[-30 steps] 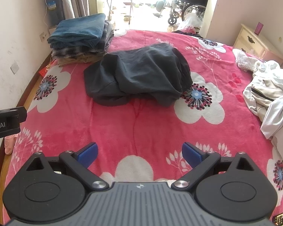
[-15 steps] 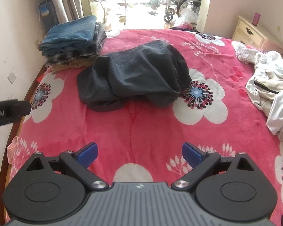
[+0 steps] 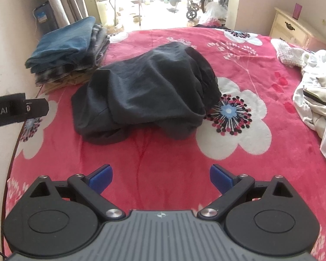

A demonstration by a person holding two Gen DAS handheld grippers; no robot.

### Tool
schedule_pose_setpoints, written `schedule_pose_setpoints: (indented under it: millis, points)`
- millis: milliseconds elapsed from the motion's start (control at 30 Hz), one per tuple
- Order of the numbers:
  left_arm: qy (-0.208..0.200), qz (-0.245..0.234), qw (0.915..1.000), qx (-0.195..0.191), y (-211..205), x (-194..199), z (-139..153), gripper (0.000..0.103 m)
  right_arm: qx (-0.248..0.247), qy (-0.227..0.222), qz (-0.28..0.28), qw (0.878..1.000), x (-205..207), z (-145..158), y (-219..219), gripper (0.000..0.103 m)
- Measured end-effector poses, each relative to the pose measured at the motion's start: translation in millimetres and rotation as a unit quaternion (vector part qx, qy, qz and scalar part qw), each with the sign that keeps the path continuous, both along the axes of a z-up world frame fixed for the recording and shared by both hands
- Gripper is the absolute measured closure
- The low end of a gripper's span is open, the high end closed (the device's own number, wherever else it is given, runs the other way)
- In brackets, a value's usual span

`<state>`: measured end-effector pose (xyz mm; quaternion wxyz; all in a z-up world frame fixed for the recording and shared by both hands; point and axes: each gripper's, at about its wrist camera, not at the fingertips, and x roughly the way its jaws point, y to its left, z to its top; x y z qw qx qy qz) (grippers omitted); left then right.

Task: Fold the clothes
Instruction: 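Move both tools toward the crumpled dark trousers on the bedspread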

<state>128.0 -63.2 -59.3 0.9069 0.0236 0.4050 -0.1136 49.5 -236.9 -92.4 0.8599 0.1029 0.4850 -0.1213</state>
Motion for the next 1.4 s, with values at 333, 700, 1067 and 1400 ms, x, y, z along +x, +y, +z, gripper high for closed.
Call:
schedule_pose_setpoints:
  millis: [333, 700, 1067, 1400]
  points:
    - [0.019, -0.023, 0.9995, 0.007, -22.5, 41.2, -36.7, 0.0, -0.005, 0.013, -0.002, 1.0, 29.8, -32.3, -24.7, 0.004]
    - [0.006, -0.077, 0.9965, 0.032, -51.5, 72.1, -69.1, 0.0, -0.034, -0.045, -0.018, 0.998, 49.1, -48.4, -83.1, 0.005]
    - [-0.004, -0.165, 0.9859, 0.031, -99.2, 104.1, -81.3, 0.005, 0.077, -0.092, -0.093, 0.988, 111.1, -56.8, -170.0, 0.007]
    - [-0.045, -0.364, 0.9297, 0.034, -140.2, 53.7, -83.1, 0.006, 0.276, -0.072, -0.2, 0.937, 89.7, -119.0, -230.6, 0.033]
